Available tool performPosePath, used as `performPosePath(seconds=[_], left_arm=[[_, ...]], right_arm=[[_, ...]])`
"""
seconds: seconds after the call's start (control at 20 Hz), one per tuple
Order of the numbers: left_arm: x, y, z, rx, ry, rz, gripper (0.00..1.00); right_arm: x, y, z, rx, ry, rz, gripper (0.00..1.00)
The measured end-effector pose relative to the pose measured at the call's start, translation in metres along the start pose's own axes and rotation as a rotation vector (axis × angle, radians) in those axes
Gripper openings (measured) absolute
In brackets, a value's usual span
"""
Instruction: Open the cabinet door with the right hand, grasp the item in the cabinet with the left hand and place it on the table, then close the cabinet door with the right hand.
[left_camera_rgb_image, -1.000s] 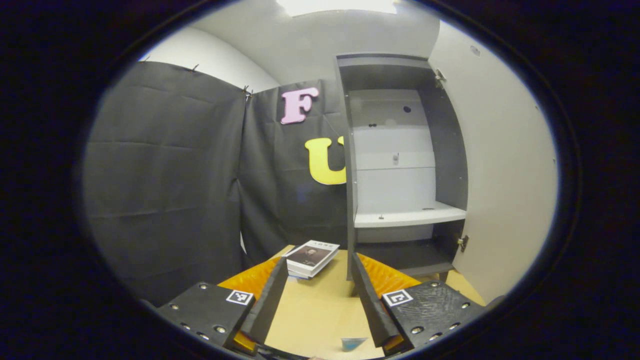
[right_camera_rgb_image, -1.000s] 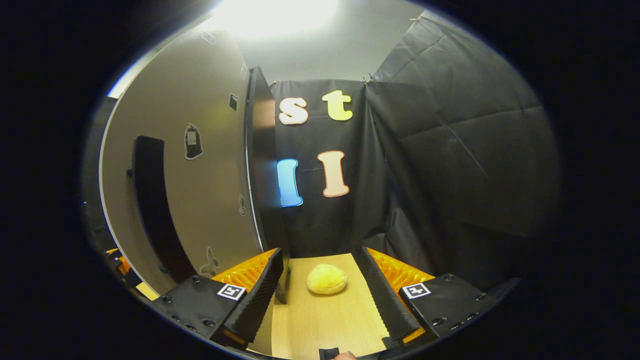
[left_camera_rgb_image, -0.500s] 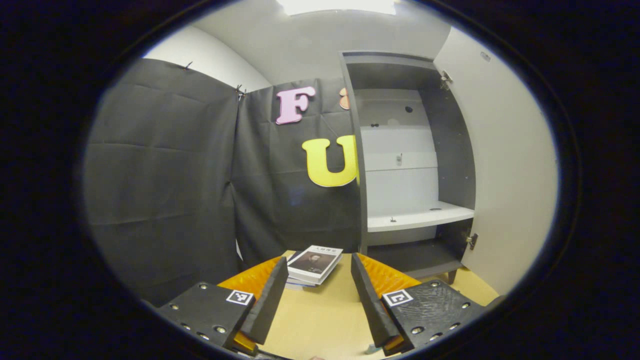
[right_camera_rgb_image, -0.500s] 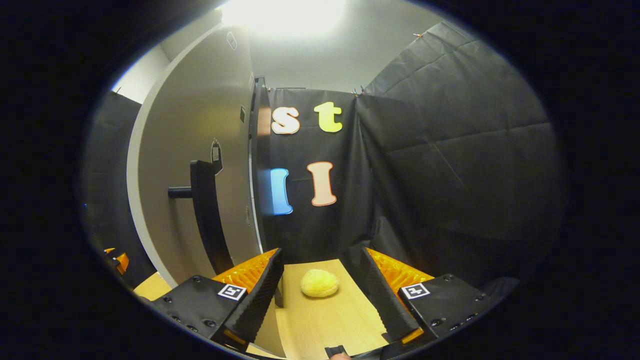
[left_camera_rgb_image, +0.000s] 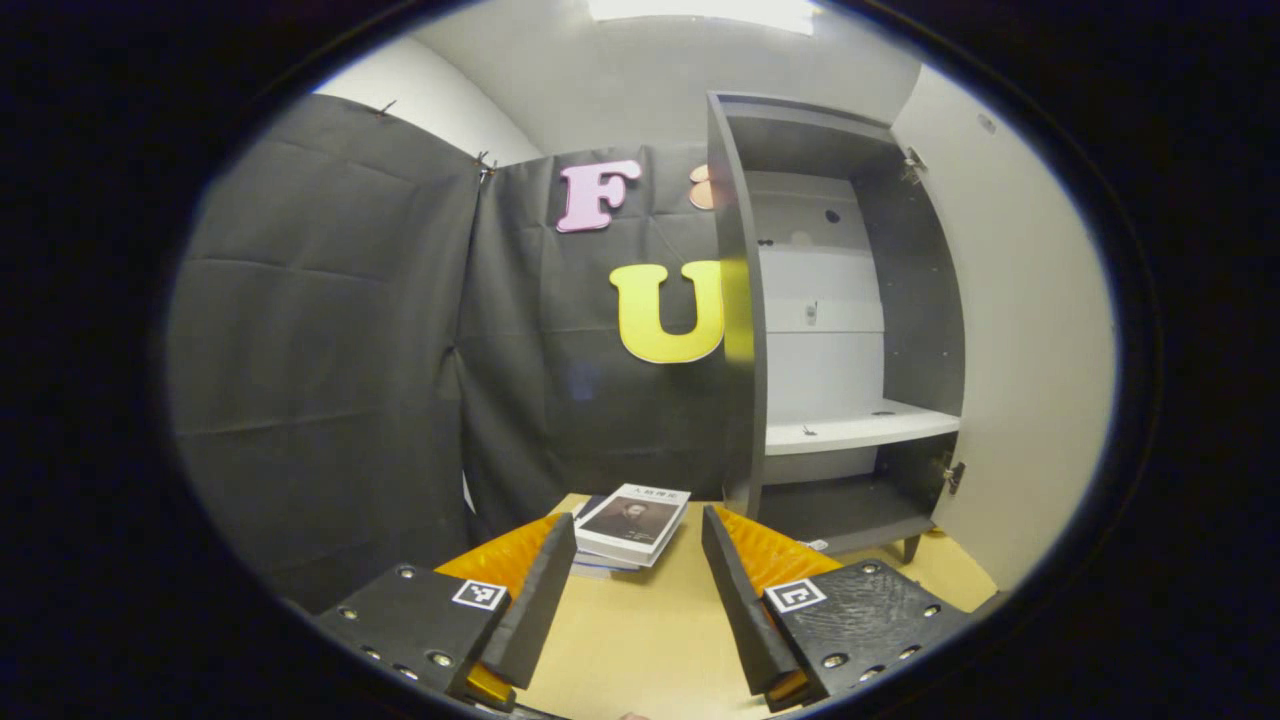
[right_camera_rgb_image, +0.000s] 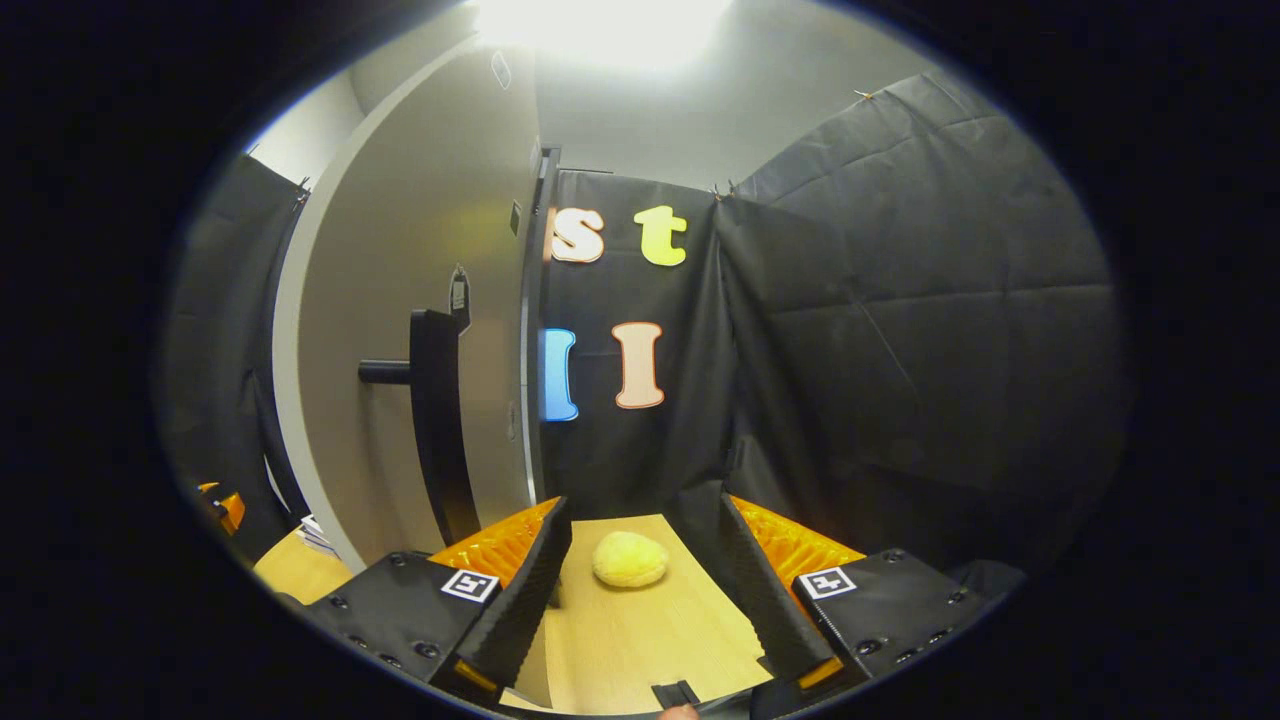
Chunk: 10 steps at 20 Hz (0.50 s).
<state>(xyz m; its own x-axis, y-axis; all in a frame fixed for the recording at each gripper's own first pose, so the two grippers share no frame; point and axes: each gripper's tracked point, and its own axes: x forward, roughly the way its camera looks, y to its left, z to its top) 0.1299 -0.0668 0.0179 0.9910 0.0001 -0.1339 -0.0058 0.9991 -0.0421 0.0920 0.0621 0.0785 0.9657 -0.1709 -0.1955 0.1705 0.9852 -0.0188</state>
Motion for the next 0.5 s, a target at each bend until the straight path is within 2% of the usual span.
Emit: performPosePath(seconds=[0.05,0.45,0.5], left_arm=[[0.000,0.002,0.000,0.000,0.000,-0.005,0.78],[0.002,0.022,-0.004,-0.013,0.000,-0.004,0.76],[0.002,0.025,-0.005,-0.016,0.001,0.000,0.78]], right_arm=[[-0.003,0.007,-0.001,0.000,-0.001,0.006,0.87],[-0.020,0.078,0.001,-0.010,-0.005,0.089,0.87],[-0.023,0.071,0.000,-0.015,-0.006,0.099,0.87]])
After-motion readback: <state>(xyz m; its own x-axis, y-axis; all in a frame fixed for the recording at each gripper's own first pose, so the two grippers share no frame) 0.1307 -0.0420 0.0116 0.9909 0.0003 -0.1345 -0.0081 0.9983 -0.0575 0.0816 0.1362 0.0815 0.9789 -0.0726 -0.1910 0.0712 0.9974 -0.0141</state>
